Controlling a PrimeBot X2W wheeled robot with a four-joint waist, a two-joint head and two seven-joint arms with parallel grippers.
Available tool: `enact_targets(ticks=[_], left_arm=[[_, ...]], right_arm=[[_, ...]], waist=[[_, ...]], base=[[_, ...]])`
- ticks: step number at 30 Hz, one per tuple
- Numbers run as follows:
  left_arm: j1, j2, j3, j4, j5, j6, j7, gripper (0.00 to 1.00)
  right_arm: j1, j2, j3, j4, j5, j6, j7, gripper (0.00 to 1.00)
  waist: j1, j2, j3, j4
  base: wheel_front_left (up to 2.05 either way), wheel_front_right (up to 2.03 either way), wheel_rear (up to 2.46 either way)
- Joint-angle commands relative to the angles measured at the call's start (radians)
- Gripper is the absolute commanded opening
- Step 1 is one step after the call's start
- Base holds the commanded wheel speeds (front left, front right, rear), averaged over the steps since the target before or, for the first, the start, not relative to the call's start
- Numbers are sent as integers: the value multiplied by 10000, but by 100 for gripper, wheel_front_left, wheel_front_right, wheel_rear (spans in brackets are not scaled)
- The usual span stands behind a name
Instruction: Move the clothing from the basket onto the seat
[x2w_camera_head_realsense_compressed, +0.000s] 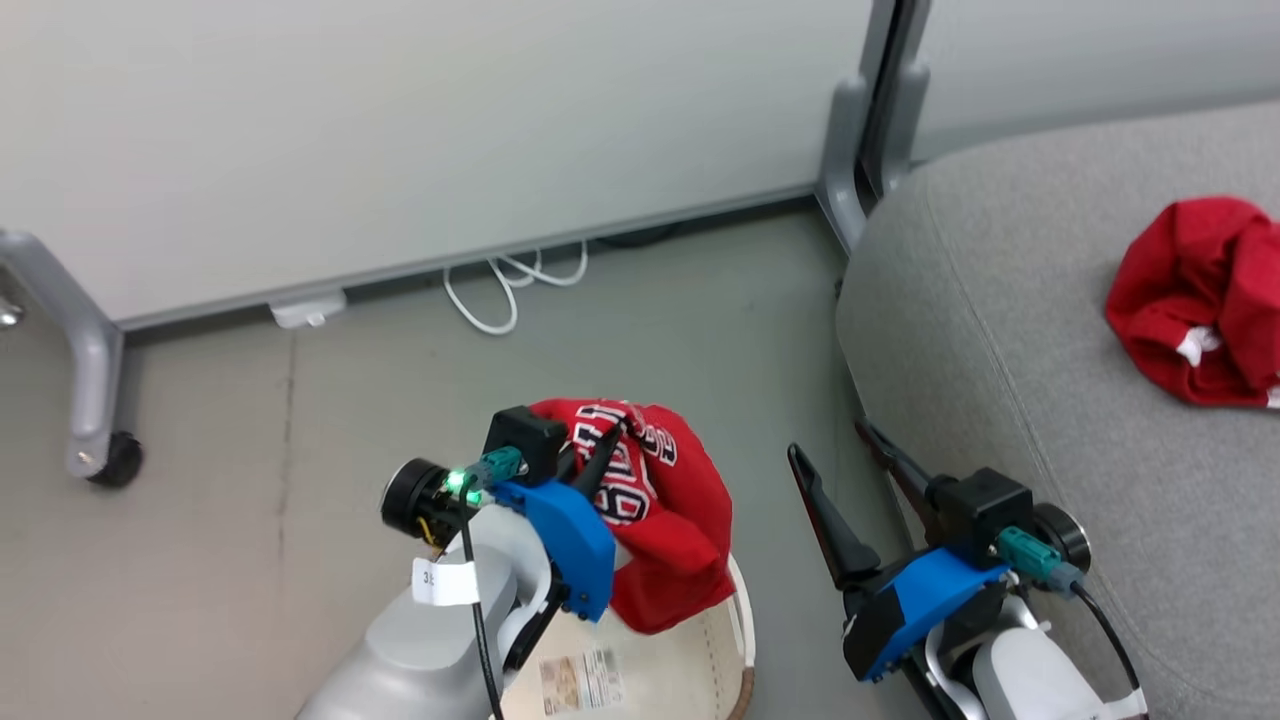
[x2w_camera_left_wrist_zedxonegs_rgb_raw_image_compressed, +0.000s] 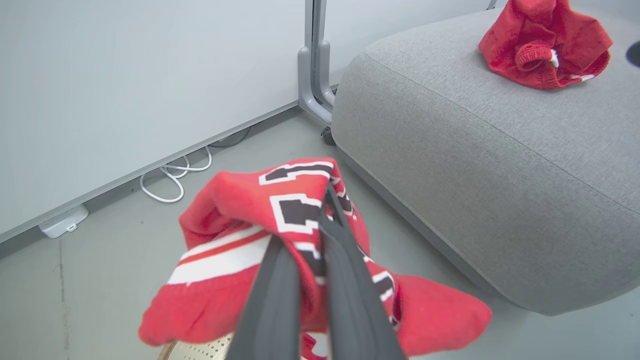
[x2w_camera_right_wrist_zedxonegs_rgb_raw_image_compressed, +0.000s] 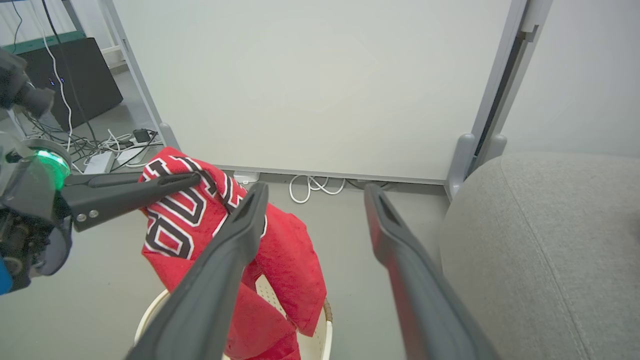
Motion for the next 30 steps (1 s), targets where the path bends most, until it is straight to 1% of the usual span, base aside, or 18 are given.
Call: enact_targets(ticks=[1,8,17,30], left_arm=[[-121,-9,-68,-82,-65,-20,-74,0],[-597,-35,-460,-794,-417,-20,-149,0],[-1202,-54,-756,-1583,-1072,-21,-10,0],[-1316,-53,-1082,-1535,-1523,-21,-77,0]], right_arm=[[176,-14,-15,-54,69,1,37,100],[604,-14,-70,-231,182,1,227,100],[866,-14,-88,-428,115,1,408,100],[1014,-16,160,-478,144,1,620,100]], waist=[[4,-1,-418,260],[4,-1,-942,419],[4,-1,-1149,545],[4,-1,-1171,522]], base=[[0,0,0],[0,0,0],[0,0,0],[0,0,0]])
